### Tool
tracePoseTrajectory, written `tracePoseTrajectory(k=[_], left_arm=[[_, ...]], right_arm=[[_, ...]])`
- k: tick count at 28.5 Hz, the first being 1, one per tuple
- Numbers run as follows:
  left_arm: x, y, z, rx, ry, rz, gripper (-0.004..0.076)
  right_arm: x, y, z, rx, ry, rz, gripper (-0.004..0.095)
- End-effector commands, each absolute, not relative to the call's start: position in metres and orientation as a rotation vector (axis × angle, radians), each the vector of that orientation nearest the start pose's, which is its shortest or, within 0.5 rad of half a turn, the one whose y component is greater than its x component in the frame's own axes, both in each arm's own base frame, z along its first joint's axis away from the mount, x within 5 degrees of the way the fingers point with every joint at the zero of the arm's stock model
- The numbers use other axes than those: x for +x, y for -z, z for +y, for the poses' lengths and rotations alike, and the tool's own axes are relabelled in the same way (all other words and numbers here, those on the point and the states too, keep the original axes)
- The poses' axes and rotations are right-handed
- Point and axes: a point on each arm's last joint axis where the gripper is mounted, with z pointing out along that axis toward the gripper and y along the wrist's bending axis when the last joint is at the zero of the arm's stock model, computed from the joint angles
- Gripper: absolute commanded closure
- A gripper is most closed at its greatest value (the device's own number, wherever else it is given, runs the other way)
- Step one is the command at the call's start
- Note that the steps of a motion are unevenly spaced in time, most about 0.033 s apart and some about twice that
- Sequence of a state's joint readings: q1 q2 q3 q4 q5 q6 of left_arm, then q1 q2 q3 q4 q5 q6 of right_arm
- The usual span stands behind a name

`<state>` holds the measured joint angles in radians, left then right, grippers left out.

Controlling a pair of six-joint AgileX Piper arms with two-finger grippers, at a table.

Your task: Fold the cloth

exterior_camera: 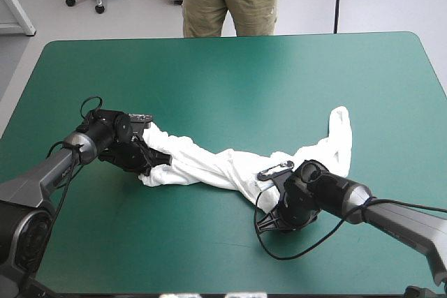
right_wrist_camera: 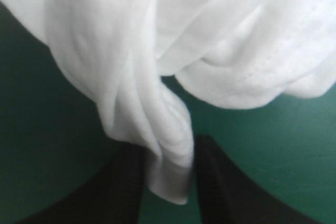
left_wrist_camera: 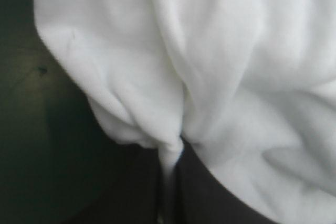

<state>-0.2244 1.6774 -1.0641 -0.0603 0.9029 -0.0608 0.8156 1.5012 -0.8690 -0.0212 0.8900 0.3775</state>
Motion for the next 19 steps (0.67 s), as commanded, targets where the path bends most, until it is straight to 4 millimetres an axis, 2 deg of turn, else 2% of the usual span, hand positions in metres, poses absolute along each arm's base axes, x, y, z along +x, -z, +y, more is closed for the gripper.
tracePoseTrajectory(k=[1,4,7,9,15,19], left_arm=[[0.305,-0.197,-0.065,0.269,-0.011,2.972,0.0731],[0.303,-0.202,-0.065,0.268,-0.008,2.959,0.0731],[0.301,-0.223,-0.063,0.27,-0.012,2.899,0.0731],[0.299,-0.241,-0.062,0.274,-0.015,2.838,0.0731],[0.288,-0.313,-0.054,0.283,-0.07,2.604,0.0731],[0.275,-0.381,-0.051,0.244,-0.041,2.39,0.0731]], right_arm=[[0.177,-0.202,0.195,-0.614,-0.217,2.938,0.0934],[0.175,-0.212,0.191,-0.62,-0.22,2.913,0.0919],[0.172,-0.243,0.184,-0.628,-0.227,2.838,0.0925],[0.173,-0.273,0.176,-0.612,-0.205,2.747,0.0925],[0.177,-0.379,0.136,-0.491,-0.125,2.438,0.0925],[0.178,-0.439,0.104,-0.415,-0.044,2.273,0.0925]])
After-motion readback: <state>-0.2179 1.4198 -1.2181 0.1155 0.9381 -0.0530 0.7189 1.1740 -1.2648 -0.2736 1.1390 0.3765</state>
